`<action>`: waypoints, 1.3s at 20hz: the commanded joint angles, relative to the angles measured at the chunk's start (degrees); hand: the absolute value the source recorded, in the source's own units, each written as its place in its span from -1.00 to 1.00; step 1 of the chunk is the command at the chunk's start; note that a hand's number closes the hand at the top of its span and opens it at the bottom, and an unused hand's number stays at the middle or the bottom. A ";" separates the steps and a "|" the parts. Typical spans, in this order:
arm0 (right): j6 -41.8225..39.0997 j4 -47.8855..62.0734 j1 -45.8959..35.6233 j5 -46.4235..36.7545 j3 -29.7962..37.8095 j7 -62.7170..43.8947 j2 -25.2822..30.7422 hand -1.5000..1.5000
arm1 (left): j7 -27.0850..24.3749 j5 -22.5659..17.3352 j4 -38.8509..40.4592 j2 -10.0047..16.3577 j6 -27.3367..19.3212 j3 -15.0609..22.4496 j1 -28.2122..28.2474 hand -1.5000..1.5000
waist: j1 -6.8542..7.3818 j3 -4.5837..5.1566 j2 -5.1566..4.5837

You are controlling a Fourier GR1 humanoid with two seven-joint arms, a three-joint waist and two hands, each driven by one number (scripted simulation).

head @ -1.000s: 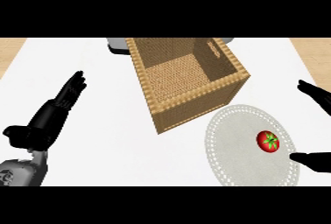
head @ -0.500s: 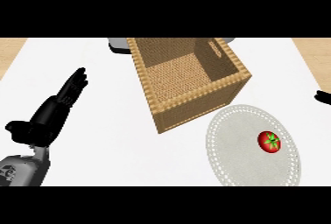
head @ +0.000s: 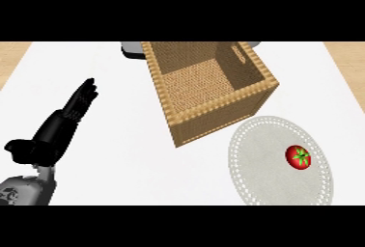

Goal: Pick the tomato from the placemat and place it in the basket

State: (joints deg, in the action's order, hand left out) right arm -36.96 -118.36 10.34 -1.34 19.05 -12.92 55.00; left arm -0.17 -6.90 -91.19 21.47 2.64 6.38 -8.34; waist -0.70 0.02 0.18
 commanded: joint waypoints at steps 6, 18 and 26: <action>3.38 4.37 0.69 -12.40 -3.03 7.86 -13.29 -1.00 | 2.54 0.80 -0.49 -1.45 2.59 -1.60 -0.56 0.00 | 0.63 -0.05 -0.13; 15.24 22.60 -4.60 -31.80 -11.00 22.94 -22.86 -1.00 | 1.26 5.49 -2.72 -4.93 2.39 -2.43 1.51 0.00 | 0.91 -0.05 -0.15; 15.94 27.95 -8.66 -35.69 -11.14 26.66 -26.57 -1.00 | 1.55 5.35 0.49 -5.63 6.65 -6.31 -1.11 0.00 | 0.73 -0.03 -0.16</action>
State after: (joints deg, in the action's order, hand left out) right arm -21.17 -93.19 3.42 -35.10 7.69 11.35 29.92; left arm 0.28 -1.40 -89.48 15.77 7.39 1.85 -10.23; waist 0.01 -0.02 -0.01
